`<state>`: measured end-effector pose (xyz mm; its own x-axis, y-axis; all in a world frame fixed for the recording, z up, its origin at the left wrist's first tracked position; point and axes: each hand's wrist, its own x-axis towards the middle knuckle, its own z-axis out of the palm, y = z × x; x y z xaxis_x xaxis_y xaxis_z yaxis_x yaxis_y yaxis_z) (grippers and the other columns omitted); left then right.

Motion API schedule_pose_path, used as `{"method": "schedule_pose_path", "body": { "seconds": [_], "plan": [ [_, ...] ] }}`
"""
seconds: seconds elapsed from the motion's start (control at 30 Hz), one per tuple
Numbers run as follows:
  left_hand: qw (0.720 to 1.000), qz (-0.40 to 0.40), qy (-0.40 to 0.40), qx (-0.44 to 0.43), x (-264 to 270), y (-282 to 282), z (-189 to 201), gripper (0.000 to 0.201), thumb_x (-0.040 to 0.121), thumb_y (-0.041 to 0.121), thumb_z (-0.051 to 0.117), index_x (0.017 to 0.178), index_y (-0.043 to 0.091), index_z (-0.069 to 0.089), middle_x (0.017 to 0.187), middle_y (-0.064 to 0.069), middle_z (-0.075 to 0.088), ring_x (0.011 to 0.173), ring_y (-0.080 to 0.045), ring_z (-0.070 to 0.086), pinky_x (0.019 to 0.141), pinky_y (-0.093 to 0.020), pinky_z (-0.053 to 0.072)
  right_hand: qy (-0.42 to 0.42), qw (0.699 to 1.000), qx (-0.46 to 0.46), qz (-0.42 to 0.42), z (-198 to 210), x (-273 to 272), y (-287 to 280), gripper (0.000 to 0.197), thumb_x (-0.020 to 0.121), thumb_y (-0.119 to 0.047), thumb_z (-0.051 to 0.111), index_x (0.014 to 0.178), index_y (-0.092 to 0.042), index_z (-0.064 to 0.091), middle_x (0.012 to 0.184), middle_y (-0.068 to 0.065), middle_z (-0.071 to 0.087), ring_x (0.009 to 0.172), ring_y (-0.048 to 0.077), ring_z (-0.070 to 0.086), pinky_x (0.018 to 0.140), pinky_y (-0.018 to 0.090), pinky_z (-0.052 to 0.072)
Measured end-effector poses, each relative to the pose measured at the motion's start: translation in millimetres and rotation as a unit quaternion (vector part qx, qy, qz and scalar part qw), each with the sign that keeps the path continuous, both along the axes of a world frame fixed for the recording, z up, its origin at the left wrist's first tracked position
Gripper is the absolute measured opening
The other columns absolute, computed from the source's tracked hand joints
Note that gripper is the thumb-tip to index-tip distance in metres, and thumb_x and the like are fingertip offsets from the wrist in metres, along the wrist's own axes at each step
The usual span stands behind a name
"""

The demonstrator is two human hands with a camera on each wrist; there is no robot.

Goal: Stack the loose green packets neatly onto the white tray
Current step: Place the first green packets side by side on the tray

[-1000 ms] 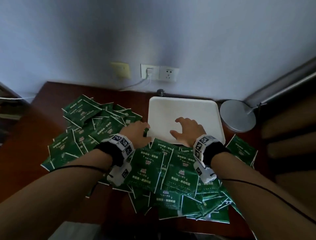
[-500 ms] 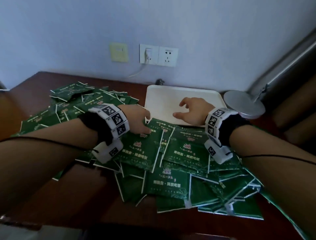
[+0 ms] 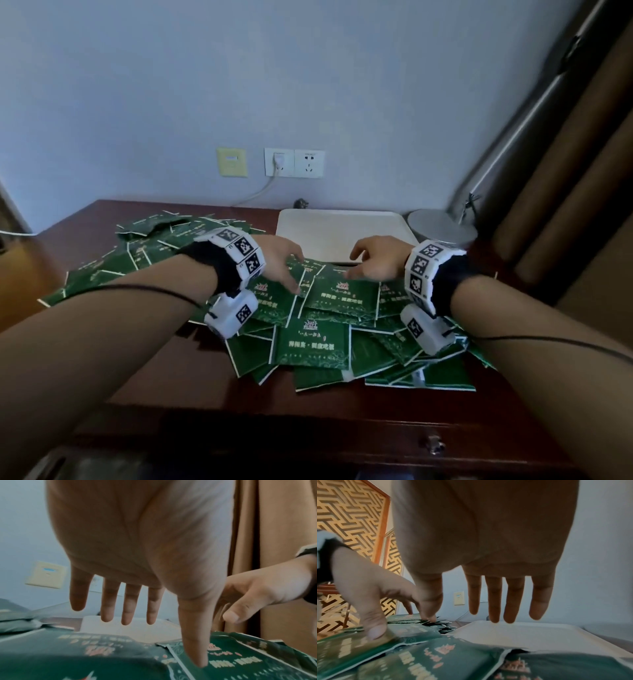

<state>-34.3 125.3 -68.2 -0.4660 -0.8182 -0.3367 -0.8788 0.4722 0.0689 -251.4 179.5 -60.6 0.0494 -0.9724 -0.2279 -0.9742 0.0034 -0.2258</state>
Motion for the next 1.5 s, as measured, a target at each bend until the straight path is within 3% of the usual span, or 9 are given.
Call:
{"method": "schedule_pose_path", "body": {
  "seconds": [0.43, 0.63, 0.77, 0.87, 0.97, 1.03, 1.27, 1.4, 1.5],
  "plan": [
    [0.988, -0.143, -0.037, 0.046, -30, -52, -2, 0.09, 0.063, 0.065, 0.081, 0.138, 0.027, 0.049, 0.131, 0.003, 0.056, 0.108, -0.015, 0.052, 0.102, -0.039, 0.044, 0.082, 0.983, 0.159, 0.04, -9, -11, -45, 0.095, 0.06, -0.072, 0.078, 0.141, -0.035, 0.043, 0.141, -0.005, 0.052, 0.126, 0.02, 0.051, 0.11, 0.042, 0.037],
    [0.975, -0.112, -0.18, 0.061, -1, -36, 7, 0.116, 0.06, 0.063, 0.084, 0.155, 0.033, 0.023, 0.155, 0.001, 0.035, 0.139, -0.024, 0.04, 0.11, -0.041, 0.036, 0.114, 0.982, 0.14, 0.055, -16, -3, -32, 0.102, 0.063, -0.068, 0.079, 0.148, -0.029, 0.039, 0.146, -0.002, 0.049, 0.131, 0.023, 0.049, 0.109, 0.039, 0.039],
    [0.974, -0.117, -0.187, 0.056, 4, -23, -4, 0.11, 0.065, 0.051, 0.087, 0.154, 0.029, 0.026, 0.156, 0.0, 0.036, 0.14, -0.024, 0.039, 0.112, -0.041, 0.036, 0.091, 0.988, 0.112, 0.058, -18, -3, -27, 0.092, 0.068, -0.063, 0.079, 0.145, -0.025, 0.045, 0.14, -0.001, 0.055, 0.126, 0.022, 0.053, 0.105, 0.035, 0.041],
    [0.983, -0.112, -0.138, 0.054, 9, -21, -7, 0.103, 0.066, 0.048, 0.087, 0.152, 0.027, 0.035, 0.15, 0.003, 0.046, 0.135, -0.02, 0.046, 0.109, -0.036, 0.037, 0.062, 0.994, 0.067, 0.063, -20, -5, -23, 0.066, 0.075, -0.055, 0.078, 0.129, -0.022, 0.059, 0.12, -0.003, 0.065, 0.111, 0.02, 0.06, 0.095, 0.032, 0.047],
    [0.993, -0.095, -0.059, 0.041, 19, -29, -8, 0.082, 0.063, 0.051, 0.087, 0.135, 0.029, 0.056, 0.129, 0.007, 0.063, 0.119, -0.017, 0.059, 0.106, -0.039, 0.044, 0.034, 0.997, 0.006, 0.066, -19, -9, -24, 0.019, 0.083, -0.042, 0.076, 0.081, -0.029, 0.062, 0.08, -0.009, 0.065, 0.081, 0.016, 0.061, 0.071, 0.028, 0.044],
    [0.996, -0.083, -0.009, 0.028, 26, -36, -10, 0.057, 0.067, 0.049, 0.086, 0.115, 0.026, 0.068, 0.108, 0.009, 0.071, 0.101, -0.014, 0.064, 0.096, -0.036, 0.05, 0.016, 0.998, -0.021, 0.064, -17, -10, -25, 0.026, 0.087, -0.036, 0.072, 0.067, -0.029, 0.056, 0.068, -0.009, 0.061, 0.073, 0.015, 0.059, 0.066, 0.027, 0.041],
    [0.986, -0.063, 0.154, 0.009, 41, -65, 6, 0.023, 0.088, 0.04, 0.07, 0.091, 0.017, 0.072, 0.085, 0.002, 0.074, 0.069, -0.008, 0.063, 0.067, -0.022, 0.047, -0.052, 0.993, -0.105, 0.028, 18, -21, -39, 0.023, 0.092, -0.029, 0.067, 0.072, -0.021, 0.061, 0.066, -0.005, 0.059, 0.066, 0.013, 0.055, 0.069, 0.029, 0.043],
    [0.979, -0.059, 0.193, -0.013, 33, -99, 27, 0.033, 0.091, 0.049, 0.062, 0.106, 0.02, 0.066, 0.102, 0.003, 0.072, 0.091, -0.015, 0.068, 0.083, -0.027, 0.051, -0.172, 0.974, -0.141, -0.029, 38, -42, -76, 0.015, 0.085, -0.018, 0.077, 0.092, -0.014, 0.064, 0.082, 0.007, 0.067, 0.07, 0.022, 0.064, 0.063, 0.035, 0.055],
    [0.981, -0.057, 0.185, -0.029, 19, -133, 33, 0.03, 0.092, 0.045, 0.063, 0.111, 0.022, 0.063, 0.106, 0.006, 0.067, 0.096, -0.013, 0.062, 0.072, -0.018, 0.043, -0.233, 0.961, -0.128, -0.071, 46, -55, -112, 0.021, 0.082, -0.008, 0.079, 0.092, -0.014, 0.062, 0.084, 0.011, 0.068, 0.063, 0.023, 0.066, 0.049, 0.031, 0.053]
  ]
}}
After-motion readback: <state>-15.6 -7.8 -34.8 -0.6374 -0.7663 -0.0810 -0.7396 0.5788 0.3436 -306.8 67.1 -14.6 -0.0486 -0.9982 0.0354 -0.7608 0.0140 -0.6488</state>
